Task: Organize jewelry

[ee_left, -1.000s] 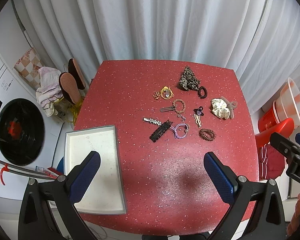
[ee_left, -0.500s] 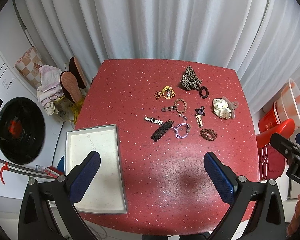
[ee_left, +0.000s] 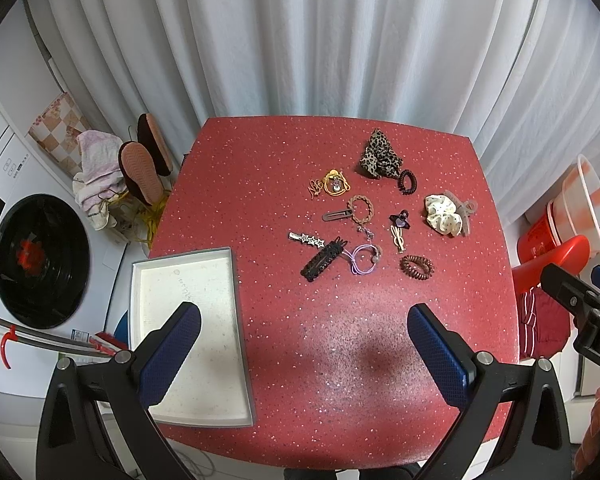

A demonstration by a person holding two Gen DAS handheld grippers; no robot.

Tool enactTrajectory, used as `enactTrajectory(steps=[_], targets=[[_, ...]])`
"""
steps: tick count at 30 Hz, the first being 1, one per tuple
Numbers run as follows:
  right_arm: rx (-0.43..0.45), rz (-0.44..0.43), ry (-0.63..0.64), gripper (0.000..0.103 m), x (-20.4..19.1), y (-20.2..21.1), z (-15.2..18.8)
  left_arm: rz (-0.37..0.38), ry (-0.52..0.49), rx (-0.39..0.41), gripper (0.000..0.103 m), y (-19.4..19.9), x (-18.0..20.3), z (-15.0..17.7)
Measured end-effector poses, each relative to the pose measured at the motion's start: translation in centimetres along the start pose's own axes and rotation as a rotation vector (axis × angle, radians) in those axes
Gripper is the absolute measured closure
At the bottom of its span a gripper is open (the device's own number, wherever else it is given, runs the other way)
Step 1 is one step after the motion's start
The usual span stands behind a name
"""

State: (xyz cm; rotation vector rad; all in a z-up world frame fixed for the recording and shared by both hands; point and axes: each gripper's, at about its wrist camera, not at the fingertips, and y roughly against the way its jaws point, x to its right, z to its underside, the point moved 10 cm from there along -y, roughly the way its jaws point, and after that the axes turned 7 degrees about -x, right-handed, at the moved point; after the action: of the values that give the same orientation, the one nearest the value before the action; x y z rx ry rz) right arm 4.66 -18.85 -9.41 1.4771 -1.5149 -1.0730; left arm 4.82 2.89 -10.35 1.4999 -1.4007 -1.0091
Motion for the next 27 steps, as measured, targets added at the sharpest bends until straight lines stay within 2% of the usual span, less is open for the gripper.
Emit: enactTrajectory(steps=[27], targets=[[-0.015, -0.01, -0.002, 0.0, -0.17, -0.62, 0.06, -0.003, -0.003, -0.029, 0.0, -0.93, 0.42, -0.36]])
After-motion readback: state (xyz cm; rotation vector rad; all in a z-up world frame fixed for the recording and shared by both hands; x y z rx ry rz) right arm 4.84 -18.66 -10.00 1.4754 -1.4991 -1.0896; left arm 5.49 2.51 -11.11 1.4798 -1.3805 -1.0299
